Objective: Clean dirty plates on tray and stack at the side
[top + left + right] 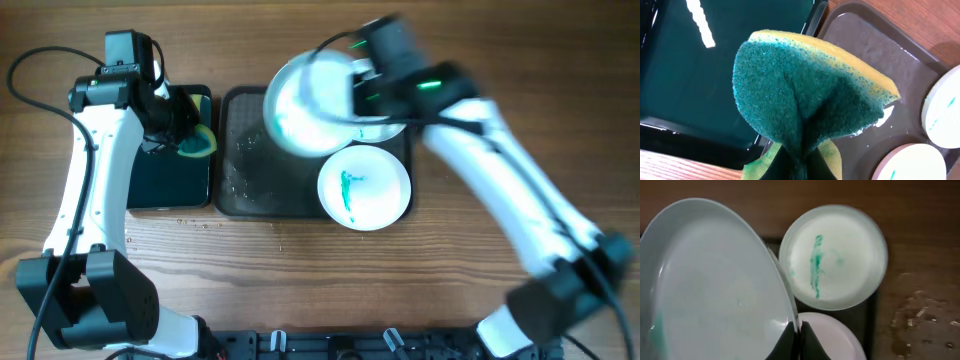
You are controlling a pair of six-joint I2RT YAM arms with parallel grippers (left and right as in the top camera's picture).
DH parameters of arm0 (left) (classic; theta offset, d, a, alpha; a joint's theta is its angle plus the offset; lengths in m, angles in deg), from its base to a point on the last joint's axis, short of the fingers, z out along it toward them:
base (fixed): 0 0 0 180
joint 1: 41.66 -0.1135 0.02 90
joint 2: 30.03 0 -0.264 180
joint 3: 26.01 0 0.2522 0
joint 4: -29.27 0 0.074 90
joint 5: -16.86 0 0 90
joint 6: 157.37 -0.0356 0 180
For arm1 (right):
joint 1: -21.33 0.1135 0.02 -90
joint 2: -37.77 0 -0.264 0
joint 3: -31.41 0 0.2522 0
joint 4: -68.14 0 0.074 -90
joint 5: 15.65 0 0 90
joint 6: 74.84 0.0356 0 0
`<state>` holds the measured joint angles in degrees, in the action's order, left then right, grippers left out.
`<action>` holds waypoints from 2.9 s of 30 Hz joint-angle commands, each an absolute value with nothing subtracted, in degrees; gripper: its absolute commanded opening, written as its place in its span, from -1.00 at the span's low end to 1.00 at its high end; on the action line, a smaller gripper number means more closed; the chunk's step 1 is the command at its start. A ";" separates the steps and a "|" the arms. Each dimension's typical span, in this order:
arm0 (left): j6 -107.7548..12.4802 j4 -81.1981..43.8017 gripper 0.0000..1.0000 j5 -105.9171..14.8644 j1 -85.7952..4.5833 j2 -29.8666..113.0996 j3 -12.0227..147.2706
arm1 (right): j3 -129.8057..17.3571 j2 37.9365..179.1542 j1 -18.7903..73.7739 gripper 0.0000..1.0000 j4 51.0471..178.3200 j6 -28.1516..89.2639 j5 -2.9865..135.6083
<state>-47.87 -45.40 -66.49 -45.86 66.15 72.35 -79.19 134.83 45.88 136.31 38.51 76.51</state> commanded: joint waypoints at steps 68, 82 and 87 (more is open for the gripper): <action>-49.00 -43.69 -0.92 -67.03 -37.25 66.30 72.72 | -33.35 131.33 30.56 -0.21 118.45 24.20 54.63; -49.00 -43.69 -0.92 -67.03 -37.25 66.30 72.72 | -33.26 135.48 37.69 -0.74 113.54 36.85 58.52; -49.20 -43.69 -0.92 -67.03 -37.25 66.30 72.72 | -35.23 136.47 45.51 -0.91 108.51 44.37 59.07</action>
